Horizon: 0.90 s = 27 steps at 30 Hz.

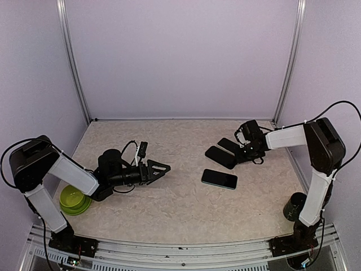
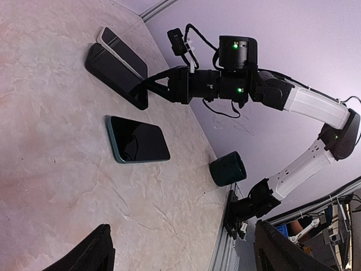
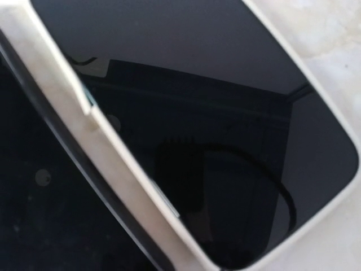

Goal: Put the phone into the phone case
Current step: Move the phone with the phone case to the center of the board.

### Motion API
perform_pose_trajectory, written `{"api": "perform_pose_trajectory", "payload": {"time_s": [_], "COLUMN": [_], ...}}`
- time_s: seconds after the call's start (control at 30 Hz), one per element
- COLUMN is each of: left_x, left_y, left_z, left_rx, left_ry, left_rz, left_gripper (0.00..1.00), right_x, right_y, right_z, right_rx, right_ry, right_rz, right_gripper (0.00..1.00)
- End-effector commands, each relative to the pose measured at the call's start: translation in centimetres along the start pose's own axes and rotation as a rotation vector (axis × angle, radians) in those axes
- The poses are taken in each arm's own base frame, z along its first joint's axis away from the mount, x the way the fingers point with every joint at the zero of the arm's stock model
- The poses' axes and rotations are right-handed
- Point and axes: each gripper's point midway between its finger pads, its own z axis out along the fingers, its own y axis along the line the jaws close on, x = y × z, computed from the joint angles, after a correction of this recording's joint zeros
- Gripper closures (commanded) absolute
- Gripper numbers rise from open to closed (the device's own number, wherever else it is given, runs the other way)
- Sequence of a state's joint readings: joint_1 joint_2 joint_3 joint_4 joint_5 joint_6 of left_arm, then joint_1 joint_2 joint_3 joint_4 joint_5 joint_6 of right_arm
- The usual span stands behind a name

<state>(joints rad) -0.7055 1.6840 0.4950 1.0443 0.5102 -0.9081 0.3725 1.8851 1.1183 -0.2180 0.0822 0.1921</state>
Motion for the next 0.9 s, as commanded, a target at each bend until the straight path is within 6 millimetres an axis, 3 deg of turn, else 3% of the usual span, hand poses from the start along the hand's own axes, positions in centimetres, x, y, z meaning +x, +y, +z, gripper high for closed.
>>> {"api": "perform_pose_trajectory", "payload": {"time_s": [0.0,0.17,0.33,0.47,0.63,0.87], "left_x": [-0.8,-0.7,-0.6,-0.5,-0.6,-0.8], "left_y": [-0.8,-0.6,-0.4,-0.3,-0.2,-0.3], "left_z": [0.2,0.2,0.0,-0.2,-0.4,-0.6], "left_rx": [0.013,0.012,0.006,0.001,-0.002,-0.001], "left_ry": [-0.019,-0.023,-0.024,-0.029,-0.032,-0.039], "left_rz": [0.034,0.028,0.028,0.024,0.025,0.027], "left_gripper": [0.17,0.17,0.17,0.17,0.17,0.17], "right_x": [4.8,5.7,7.3,7.7,7.6,6.1], "right_y": [0.1,0.1,-0.3,0.1,-0.1,-0.3], "right_z": [0.3,1.3,2.4,2.7,2.4,0.2], "right_rx": [0.024,0.026,0.044,0.016,-0.004,0.000], "right_ry": [0.138,0.162,0.208,0.215,0.222,0.178], "right_rz": [-0.031,-0.025,-0.021,0.010,0.042,0.051], "right_gripper": [0.71,0.76,0.88,0.90,0.94,0.92]}}
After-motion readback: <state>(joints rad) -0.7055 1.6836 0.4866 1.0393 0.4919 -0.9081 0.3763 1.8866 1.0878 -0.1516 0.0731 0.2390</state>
